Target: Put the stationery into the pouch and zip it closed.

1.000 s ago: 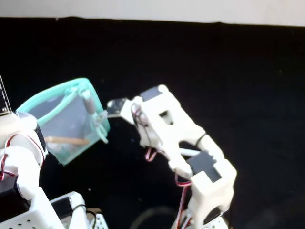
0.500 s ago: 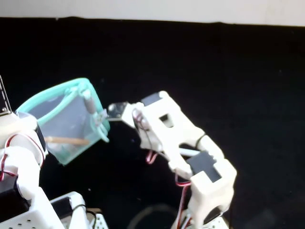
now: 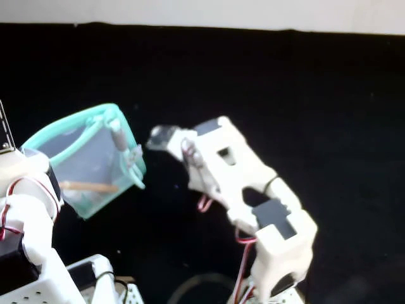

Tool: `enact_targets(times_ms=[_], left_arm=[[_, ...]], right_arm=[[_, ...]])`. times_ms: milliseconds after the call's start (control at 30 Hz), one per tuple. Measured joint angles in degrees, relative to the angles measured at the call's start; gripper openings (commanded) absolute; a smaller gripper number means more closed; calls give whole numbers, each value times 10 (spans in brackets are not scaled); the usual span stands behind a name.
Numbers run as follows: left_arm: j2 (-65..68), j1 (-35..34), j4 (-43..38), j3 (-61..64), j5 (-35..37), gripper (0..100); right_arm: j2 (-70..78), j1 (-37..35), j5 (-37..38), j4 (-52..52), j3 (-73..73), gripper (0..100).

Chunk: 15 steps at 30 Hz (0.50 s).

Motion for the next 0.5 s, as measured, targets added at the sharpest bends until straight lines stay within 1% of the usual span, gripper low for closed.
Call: enact_targets(times_ms=[167, 500], left_arm=[[0, 0, 0, 0, 0, 6], [0, 0, 0, 0, 0, 6]], right_arm=[[0, 40, -86, 0, -93, 8], [0, 43, -207, 40, -272, 8]])
